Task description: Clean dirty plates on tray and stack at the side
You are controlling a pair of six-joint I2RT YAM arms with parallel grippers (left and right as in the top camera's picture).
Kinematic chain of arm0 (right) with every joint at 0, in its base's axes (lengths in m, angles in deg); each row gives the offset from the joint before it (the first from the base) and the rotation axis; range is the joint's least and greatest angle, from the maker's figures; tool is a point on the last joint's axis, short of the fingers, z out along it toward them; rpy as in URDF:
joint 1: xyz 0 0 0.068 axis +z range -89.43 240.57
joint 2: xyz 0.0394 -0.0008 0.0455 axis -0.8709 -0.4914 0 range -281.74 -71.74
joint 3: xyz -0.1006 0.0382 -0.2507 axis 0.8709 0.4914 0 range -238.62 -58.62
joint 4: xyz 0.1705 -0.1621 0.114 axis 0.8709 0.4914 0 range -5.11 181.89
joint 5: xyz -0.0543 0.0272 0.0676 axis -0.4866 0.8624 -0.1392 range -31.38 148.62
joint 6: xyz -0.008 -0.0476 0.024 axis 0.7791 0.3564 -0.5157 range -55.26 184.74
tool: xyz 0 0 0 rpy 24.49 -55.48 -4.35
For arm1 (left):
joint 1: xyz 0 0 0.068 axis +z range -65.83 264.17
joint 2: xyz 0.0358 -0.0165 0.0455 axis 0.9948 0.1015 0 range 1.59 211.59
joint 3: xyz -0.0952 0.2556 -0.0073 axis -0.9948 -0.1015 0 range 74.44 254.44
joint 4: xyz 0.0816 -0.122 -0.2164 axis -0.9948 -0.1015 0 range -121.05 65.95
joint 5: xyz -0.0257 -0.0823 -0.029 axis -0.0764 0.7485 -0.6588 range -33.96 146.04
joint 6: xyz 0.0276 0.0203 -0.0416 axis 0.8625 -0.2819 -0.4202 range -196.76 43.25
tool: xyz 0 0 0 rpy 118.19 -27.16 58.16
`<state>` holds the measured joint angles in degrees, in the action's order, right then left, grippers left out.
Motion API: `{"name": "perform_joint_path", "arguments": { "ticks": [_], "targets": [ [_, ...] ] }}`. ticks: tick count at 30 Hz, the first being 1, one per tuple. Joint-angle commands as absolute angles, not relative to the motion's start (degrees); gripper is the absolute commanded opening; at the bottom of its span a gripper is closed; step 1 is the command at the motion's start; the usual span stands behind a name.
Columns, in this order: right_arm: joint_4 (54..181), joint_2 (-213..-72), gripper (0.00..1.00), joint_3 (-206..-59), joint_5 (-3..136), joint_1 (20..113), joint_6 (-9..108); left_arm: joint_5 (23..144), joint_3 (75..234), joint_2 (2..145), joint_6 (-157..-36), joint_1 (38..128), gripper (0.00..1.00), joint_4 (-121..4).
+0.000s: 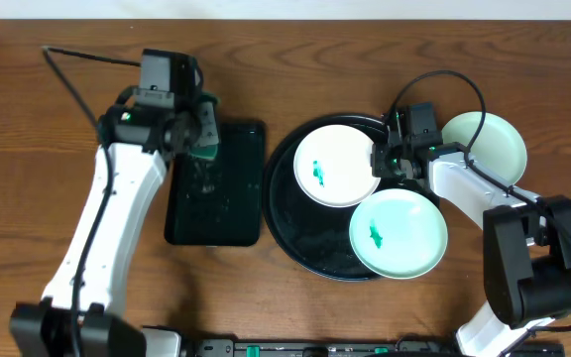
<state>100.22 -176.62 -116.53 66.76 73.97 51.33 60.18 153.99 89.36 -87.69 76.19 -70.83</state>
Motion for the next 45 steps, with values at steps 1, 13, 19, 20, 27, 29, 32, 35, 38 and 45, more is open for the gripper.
{"name": "perform_joint_path", "arguments": {
  "ticks": [1,13,19,20,27,29,32,35,38,45],
  "targets": [
    [100.3,-177.0,0.22,-116.9,67.0,74.0,51.1,60.1,155.0,89.1,-88.2,76.1,0.07,-71.4],
    [101.0,-177.0,0.13,-116.9,67.0,74.0,51.1,60.1,155.0,88.6,-88.2,76.1,0.07,-70.8],
    [100.9,-177.0,0.01,-116.9,67.0,74.0,51.1,60.1,154.4,88.6,-88.2,76.1,0.08,-70.8],
    [100.9,-177.0,0.01,-116.9,67.0,74.0,51.1,60.1,154.0,88.6,-88.3,76.1,0.08,-70.8],
    [100.8,-177.0,0.01,-116.9,67.0,74.0,48.5,60.1,150.1,88.9,-88.2,76.1,0.07,-70.7],
    [100.9,-177.0,0.01,-116.9,67.0,74.0,45.5,60.1,149.3,88.9,-88.2,76.1,0.07,-70.7],
    [101.4,-177.0,0.01,-116.9,67.0,74.0,43.8,60.1,148.7,88.9,-88.2,76.1,0.07,-70.7],
    [102.2,-177.0,0.01,-116.9,67.2,74.0,41.4,60.1,148.6,88.9,-88.2,76.1,0.07,-70.7],
    [102.2,-177.0,0.01,-116.9,69.0,74.0,41.0,60.1,148.6,88.9,-88.2,76.1,0.08,-70.7],
    [102.3,-177.0,0.06,-117.0,70.0,73.9,41.0,60.1,148.6,88.9,-88.2,76.1,0.08,-70.7]
  ]
}}
